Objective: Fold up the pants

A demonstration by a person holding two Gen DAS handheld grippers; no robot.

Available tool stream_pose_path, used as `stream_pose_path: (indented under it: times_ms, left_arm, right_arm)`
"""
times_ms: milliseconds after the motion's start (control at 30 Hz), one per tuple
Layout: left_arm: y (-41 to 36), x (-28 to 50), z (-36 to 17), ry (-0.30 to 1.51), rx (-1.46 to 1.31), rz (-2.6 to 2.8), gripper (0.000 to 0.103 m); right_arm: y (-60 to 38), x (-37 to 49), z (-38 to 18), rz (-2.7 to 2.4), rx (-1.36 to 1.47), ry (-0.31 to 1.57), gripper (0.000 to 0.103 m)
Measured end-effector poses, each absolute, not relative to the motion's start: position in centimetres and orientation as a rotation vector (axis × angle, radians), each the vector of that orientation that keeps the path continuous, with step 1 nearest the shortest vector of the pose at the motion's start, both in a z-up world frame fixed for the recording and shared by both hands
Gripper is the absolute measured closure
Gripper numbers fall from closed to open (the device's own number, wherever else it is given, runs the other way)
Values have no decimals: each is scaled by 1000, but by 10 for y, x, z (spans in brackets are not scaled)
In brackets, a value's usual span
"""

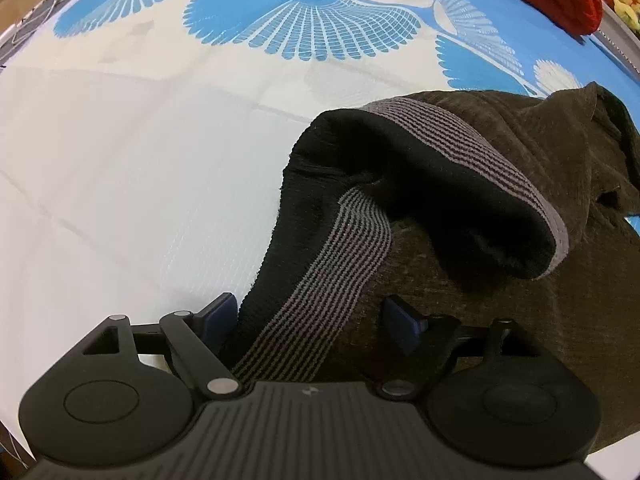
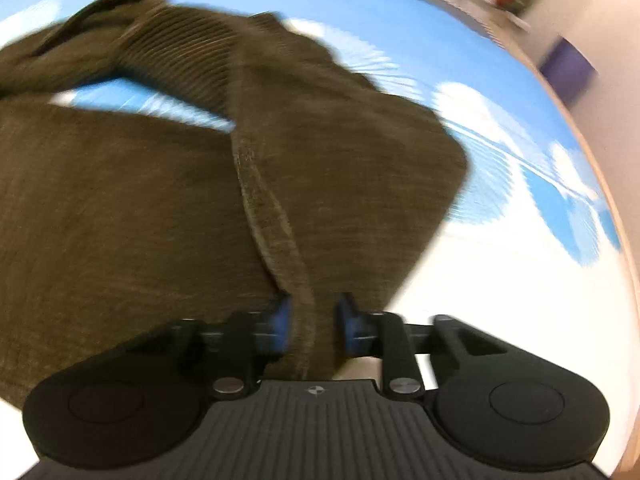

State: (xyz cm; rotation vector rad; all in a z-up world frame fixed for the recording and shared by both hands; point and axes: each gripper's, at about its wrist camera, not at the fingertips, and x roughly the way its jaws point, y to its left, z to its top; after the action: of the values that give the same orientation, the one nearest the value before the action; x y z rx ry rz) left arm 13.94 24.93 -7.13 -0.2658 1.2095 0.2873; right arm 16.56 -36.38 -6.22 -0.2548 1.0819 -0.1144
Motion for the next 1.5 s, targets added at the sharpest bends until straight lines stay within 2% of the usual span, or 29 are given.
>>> stream_pose_path:
  times_ms: [67,133,167,200,400,633,700,767,800,833,867,900,933,1000,1067,1300,1367,1400,1467,1500]
  left_arm:
    - [244,137,-67,1203,-217,277,30]
    - [238,132,-61,1191,-161,268,48]
    - [235,129,-56,1182,-133,257,53]
    - [231,126,-52,1171,-106,246,68]
    - [216,95,-29,1130,-17,161,84]
    - [220,68,-29,1213,27,126,84]
    - [221,67,-32,1244,21,120,82]
    - [223,69,-33,1255,-4,132,75]
    - [225,71,-34,1267,-25,138,63]
    - [227,73,-36,1274,-48,138,55]
    - [226,76,-37,1277,-64,134,52]
    - [225,78,-38,1284,-67,132,44]
    - [222,81,-40,1292,-63,126,39]
    - [216,86,-44,1310,-38,118,34]
    - [212,91,-49,1326,-6,120,33]
    - [218,105,-60,1353,-47,130,32]
    - [220,106,-59,1349,-46,134,36]
    - [219,107,-59,1348,-33,132,39]
    - [218,107,-57,1346,-14,122,45]
    - [217,107,-57,1345,-8,117,49]
  right_arm:
    - [-380,162,-50,-180,-199,1058,93]
    - [-400,154,-36,-253,-130,1040,93]
    - [-409,150,-31,-271,-83,1033,94]
    - [-418,144,-24,-284,-34,1029,94]
    - [-446,102,-15,-285,55,1105,96]
    - [-455,57,-45,-135,68,1391,95]
    - [-447,52,-39,-74,2,1338,90]
    - [-444,50,-27,-34,-22,1251,85]
    - [-443,50,-21,-18,-25,1209,79]
    - [-442,54,-15,-3,-26,1173,74]
    - [-437,55,-9,8,-31,1131,63]
    - [-434,57,-5,13,-41,1075,53]
    - [-429,60,-2,16,-58,1036,51]
    - [-419,71,-1,46,-114,991,50]
    - [-402,83,-8,81,-168,972,49]
    - [-341,114,-64,190,-509,1093,49]
    - [-337,120,-76,177,-573,1114,52]
    - [-338,122,-74,167,-568,1110,67]
    - [-352,133,-64,106,-470,1101,91]
    - [-364,140,-56,61,-387,1081,92]
